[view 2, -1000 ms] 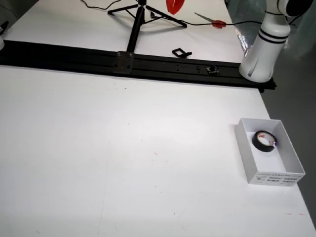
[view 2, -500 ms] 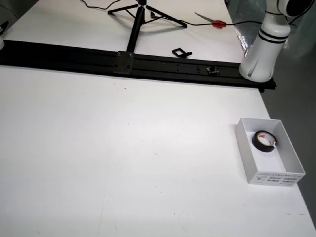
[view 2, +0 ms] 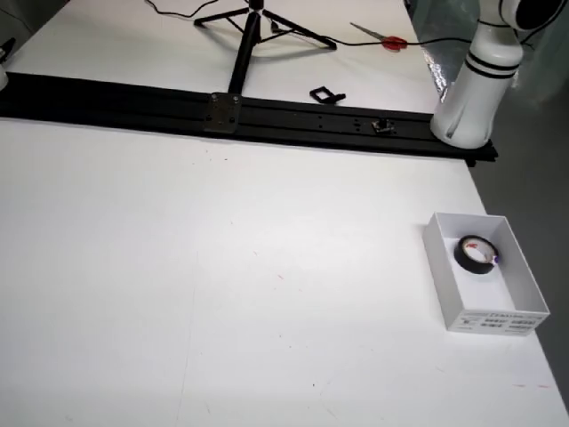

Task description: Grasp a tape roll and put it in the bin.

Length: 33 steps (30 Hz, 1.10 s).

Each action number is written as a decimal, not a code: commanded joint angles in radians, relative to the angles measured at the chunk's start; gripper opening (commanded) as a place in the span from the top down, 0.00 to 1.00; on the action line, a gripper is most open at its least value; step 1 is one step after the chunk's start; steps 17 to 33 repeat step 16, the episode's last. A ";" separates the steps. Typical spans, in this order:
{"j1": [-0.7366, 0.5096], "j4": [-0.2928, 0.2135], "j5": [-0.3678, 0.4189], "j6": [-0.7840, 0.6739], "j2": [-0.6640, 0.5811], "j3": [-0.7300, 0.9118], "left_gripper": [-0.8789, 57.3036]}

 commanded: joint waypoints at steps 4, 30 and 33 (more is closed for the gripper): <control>0.088 -0.010 0.029 -0.151 -0.009 -0.001 0.95; 0.096 -0.010 0.079 -0.110 -0.009 -0.001 0.95; 0.096 -0.010 0.079 -0.110 -0.009 -0.001 0.95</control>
